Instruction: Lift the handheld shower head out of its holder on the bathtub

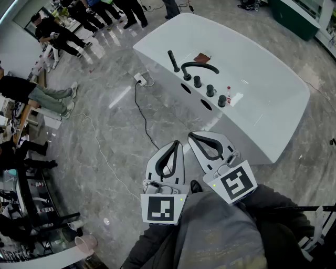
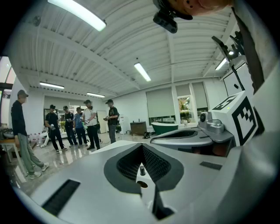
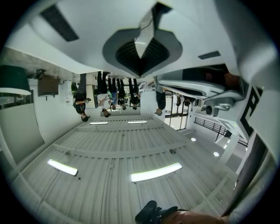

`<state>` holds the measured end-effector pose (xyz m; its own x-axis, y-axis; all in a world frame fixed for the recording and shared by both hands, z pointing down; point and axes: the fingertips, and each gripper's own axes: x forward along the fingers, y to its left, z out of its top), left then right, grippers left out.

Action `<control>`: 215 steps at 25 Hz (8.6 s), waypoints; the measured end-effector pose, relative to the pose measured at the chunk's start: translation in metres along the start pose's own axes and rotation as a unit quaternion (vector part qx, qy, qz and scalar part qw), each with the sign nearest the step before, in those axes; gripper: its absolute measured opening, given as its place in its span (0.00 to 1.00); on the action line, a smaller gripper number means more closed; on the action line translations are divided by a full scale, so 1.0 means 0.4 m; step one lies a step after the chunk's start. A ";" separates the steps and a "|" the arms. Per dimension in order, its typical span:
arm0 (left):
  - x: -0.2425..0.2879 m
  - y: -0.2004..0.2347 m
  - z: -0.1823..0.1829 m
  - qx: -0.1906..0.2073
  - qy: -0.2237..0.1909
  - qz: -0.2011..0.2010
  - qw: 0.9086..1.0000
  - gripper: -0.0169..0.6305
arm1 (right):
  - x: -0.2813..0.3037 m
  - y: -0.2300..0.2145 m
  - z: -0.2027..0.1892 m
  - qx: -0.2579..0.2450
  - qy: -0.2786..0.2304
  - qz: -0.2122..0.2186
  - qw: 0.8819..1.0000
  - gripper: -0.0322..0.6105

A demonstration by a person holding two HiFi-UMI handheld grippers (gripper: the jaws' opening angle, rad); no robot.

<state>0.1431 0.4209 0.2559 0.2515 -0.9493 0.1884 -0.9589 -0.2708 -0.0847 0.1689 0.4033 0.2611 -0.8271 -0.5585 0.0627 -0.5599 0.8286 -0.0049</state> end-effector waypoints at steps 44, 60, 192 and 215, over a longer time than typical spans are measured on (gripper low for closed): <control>0.340 0.422 -0.090 -0.045 0.022 0.018 0.999 0.03 | 0.499 -0.207 -0.107 0.015 0.064 -0.005 0.998 0.06; 0.485 0.613 -0.099 -0.058 0.029 -0.025 0.998 0.03 | 0.713 -0.278 -0.092 0.015 0.082 -0.041 0.996 0.06; 1.452 0.919 -0.573 0.042 0.112 -0.309 0.943 0.03 | 1.252 -1.047 -0.737 0.058 0.119 -0.396 0.909 0.27; 1.385 0.953 -0.388 0.030 0.091 -0.307 0.947 0.03 | 1.244 -1.019 -0.510 0.041 0.099 -0.400 0.910 0.27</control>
<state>-0.1036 -0.1834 0.4800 0.7267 -0.5685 0.3857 -0.6290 -0.7763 0.0409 -0.0043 -0.2043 0.4980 -0.1319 -0.9572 0.2577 -0.9878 0.1488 0.0471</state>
